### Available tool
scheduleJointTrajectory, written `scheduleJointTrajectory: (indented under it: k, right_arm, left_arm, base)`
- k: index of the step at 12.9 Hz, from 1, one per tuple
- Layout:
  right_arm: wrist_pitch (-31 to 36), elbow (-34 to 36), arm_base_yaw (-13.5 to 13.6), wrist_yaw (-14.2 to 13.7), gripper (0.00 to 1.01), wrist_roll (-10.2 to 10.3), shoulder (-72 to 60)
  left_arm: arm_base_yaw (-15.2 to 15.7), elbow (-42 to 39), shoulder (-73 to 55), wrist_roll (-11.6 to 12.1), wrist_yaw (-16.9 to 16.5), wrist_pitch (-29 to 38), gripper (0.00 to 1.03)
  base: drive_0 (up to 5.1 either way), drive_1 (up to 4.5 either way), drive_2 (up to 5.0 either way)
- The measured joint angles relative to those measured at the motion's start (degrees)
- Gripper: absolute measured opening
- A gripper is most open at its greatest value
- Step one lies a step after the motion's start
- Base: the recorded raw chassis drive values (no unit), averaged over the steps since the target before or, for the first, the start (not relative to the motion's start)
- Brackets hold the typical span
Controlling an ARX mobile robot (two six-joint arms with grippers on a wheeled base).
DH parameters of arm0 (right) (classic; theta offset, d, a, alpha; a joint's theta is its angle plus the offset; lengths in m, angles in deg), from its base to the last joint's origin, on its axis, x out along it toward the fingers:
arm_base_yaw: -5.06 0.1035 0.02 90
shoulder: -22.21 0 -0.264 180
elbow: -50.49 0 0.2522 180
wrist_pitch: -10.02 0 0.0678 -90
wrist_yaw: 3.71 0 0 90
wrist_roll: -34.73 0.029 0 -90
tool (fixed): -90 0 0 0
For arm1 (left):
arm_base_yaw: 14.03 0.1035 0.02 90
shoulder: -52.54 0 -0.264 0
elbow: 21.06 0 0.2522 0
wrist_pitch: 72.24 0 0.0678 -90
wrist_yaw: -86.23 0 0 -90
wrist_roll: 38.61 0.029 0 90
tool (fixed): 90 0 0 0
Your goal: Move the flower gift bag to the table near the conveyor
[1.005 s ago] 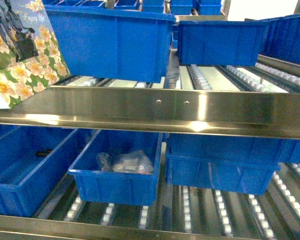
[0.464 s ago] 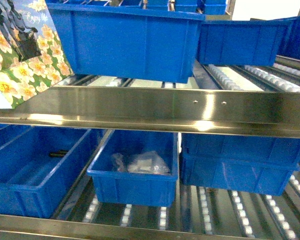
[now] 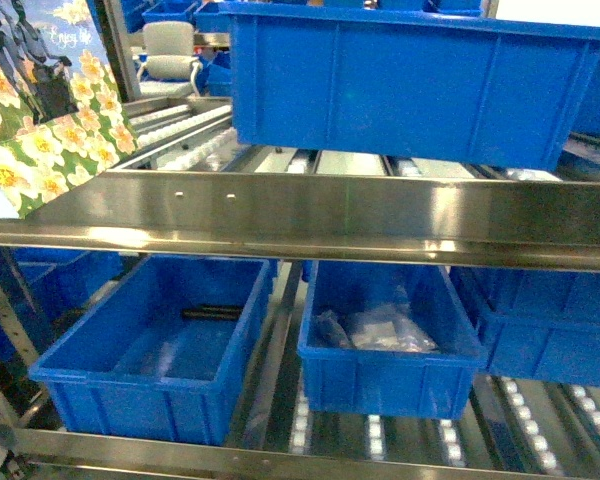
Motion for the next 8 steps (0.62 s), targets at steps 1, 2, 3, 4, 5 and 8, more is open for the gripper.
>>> scheduleJointTrajectory:
  k: [1,2,3,4,5,8]
  right_arm:
    - [0.1,0.0,0.0,0.0,0.02,0.0,0.1]
    - [0.0,0.0,0.0,0.0,0.02,0.0,0.0]
    - [0.2,0.0,0.0,0.0,0.02,0.0,0.0]
    - [-0.1,0.0,0.0,0.0,0.02,0.0,0.0]
    - [0.1,0.0,0.0,0.0,0.02,0.0,0.0]
    - [0.2,0.0,0.0,0.0,0.02,0.0,0.0]
  left_arm:
    - [0.0,0.0,0.0,0.0,0.0,0.0,0.02]
    - [0.0,0.0,0.0,0.0,0.0,0.0,0.02]
    - [0.0,0.0,0.0,0.0,0.0,0.0,0.02]
    - [0.0,0.0,0.0,0.0,0.0,0.0,0.02]
    - [0.0,0.0,0.0,0.0,0.0,0.0,0.02]
    - [0.0,0.0,0.0,0.0,0.0,0.0,0.02]
  base:
    - [-4.8,2.57,2.6]
    - [-4.9,2.51,2.5]
    - [-5.0,2.44,2.4]
    - [-5.1,2.34,2.3]
    - [-5.0,2.39,2.4]
    - [-4.9,2.44,2.4]
